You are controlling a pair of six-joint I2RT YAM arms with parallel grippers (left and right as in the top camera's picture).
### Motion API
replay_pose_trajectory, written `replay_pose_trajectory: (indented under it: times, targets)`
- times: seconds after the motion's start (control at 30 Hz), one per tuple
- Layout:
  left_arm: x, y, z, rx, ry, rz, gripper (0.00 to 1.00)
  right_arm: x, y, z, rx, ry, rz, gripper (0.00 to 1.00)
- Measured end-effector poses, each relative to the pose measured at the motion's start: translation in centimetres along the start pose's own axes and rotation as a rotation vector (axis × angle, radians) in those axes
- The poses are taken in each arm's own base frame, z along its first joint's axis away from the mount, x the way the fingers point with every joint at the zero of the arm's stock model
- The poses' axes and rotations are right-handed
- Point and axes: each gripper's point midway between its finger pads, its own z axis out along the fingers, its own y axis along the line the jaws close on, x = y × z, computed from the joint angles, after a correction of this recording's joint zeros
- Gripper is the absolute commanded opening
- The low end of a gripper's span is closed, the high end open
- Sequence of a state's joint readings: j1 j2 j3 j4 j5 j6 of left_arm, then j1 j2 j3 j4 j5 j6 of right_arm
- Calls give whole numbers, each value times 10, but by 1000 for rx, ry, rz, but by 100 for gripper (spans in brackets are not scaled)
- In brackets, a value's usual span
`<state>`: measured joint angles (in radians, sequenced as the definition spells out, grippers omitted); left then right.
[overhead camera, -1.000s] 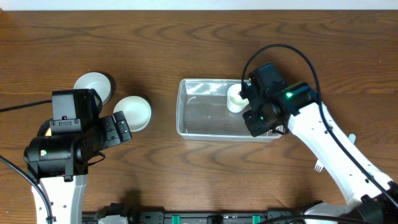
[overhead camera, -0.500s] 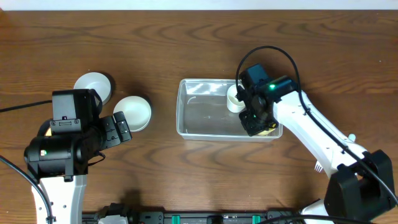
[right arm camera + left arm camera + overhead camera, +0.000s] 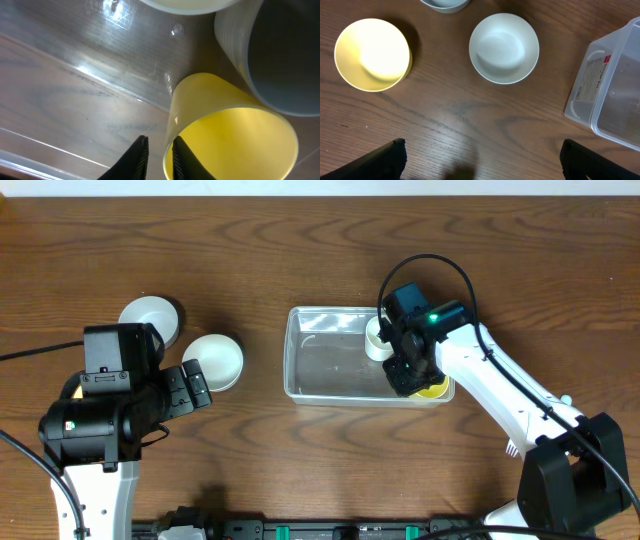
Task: Pack container
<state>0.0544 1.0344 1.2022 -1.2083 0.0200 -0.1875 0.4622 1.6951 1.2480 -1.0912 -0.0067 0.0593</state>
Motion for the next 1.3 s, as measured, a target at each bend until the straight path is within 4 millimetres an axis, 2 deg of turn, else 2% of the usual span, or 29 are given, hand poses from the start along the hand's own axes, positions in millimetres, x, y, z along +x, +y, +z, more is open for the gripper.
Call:
replay_pose_trajectory:
  times: [0.1,0.27,0.3,0.33,0.4,0.5,0.6,0.63,0.67,0.73,0.8,0.83,0.87,0.97,1.13,1.23,1.3]
  targets:
    - [0,0,0,0,0,0,98,-4,0,0,0,-16,1,15]
    - [0,0,0,0,0,0,98,-9,-1,0,5,-37,3,21]
    - [0,0,0,0,0,0,98,-9,-2,-1,10,-38,6,22]
    - [0,0,0,0,0,0,98,-10,-4,-3,25,-42,12,29]
    - [0,0,0,0,0,0,98,-14,-9,-13,52,-65,34,36]
    - [0,0,0,0,1,0,98,-28,-19,-46,86,-146,60,36]
    - [0,0,0,0,1,0,98,-35,-36,-91,119,-246,138,37]
    - [0,0,0,0,1,0,98,-35,-45,-107,131,-283,192,41]
    - [0,0,0,0,1,0,98,-32,-56,-122,143,-317,256,50]
    - [0,0,0,0,1,0,98,-24,-83,-150,161,-395,420,66]
    - [0,0,0,0,1,0,98,-11,-110,-171,175,-457,581,68]
    - [0,0,0,0,1,0,98,0,-126,-181,178,-487,672,72]
    - [0,0,0,0,1,0,98,10,-139,-189,182,-513,752,79]
    - [0,0,0,0,1,0,98,37,-170,-205,196,-562,931,86]
    - [0,0,0,0,1,0,98,78,-187,-202,219,-489,1082,91]
    - [0,0,0,0,1,0,98,89,-187,-188,215,-429,1116,95]
    - [0,0,0,0,1,0,98,92,-185,-170,207,-386,1125,95]
